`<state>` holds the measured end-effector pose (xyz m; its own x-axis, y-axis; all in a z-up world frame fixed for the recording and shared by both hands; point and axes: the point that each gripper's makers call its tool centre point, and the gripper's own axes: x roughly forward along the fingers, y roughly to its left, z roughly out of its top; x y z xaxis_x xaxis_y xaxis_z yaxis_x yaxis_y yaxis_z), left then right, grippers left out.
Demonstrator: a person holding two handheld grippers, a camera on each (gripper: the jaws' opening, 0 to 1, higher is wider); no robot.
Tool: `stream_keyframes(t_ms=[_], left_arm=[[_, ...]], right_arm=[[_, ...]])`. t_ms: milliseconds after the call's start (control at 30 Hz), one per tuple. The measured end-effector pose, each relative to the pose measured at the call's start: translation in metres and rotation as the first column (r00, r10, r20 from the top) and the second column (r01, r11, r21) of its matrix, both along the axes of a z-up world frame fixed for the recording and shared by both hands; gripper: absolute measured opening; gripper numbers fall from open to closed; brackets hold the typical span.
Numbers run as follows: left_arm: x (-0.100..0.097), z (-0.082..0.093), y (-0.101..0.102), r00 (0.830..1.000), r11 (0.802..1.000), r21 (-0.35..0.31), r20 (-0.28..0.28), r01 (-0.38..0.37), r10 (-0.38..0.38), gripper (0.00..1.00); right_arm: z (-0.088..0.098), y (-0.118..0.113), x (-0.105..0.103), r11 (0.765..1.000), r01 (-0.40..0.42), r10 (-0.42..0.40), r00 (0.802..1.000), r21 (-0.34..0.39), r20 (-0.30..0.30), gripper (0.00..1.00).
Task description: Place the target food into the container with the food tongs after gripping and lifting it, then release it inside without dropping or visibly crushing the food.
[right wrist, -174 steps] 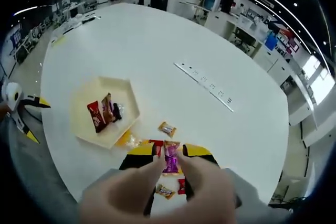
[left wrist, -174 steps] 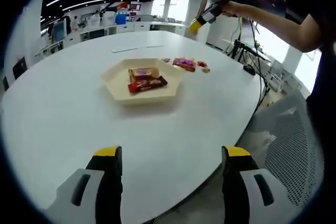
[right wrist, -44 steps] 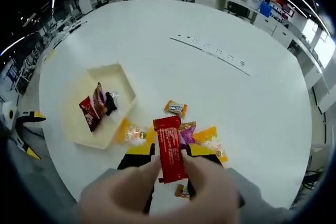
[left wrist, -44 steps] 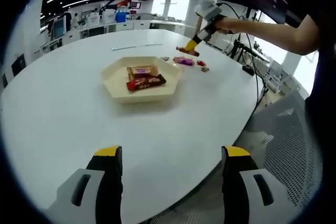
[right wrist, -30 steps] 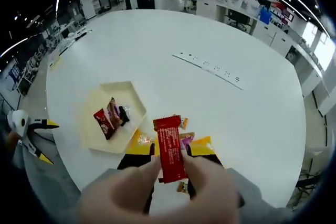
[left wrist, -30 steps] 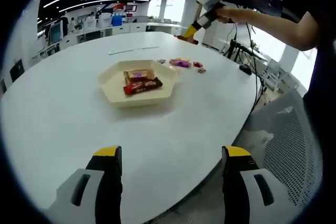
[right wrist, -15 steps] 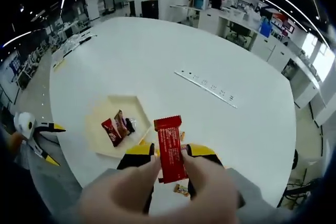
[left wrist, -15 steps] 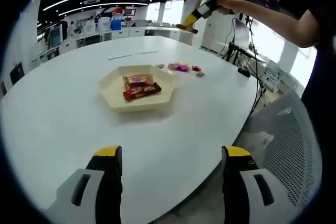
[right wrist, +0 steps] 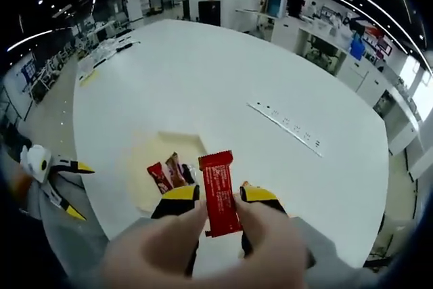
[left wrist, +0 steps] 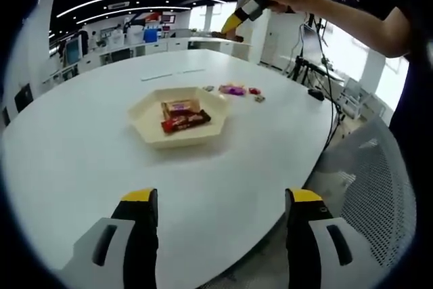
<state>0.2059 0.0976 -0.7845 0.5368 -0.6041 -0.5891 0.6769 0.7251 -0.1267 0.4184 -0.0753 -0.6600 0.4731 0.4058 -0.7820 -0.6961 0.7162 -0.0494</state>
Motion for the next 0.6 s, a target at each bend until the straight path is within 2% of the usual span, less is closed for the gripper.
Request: stream_keyframes(t_ms=[333, 600], left_arm=[[0.002, 0.001, 0.001, 1.0, 1.0, -0.001, 0.008, -0.01, 0.01, 0.74], [0.003, 0.001, 0.002, 1.0, 1.0, -0.004, 0.009, -0.014, 0.014, 0.74]], right_arm=[[0.018, 0.052, -0.001, 0.995, -0.092, 0.091, 0.995, 0.029, 0.032, 0.23], [0.023, 0.075, -0.005, 0.989, -0.141, 0.14, 0.989, 0.034, 0.039, 0.23]])
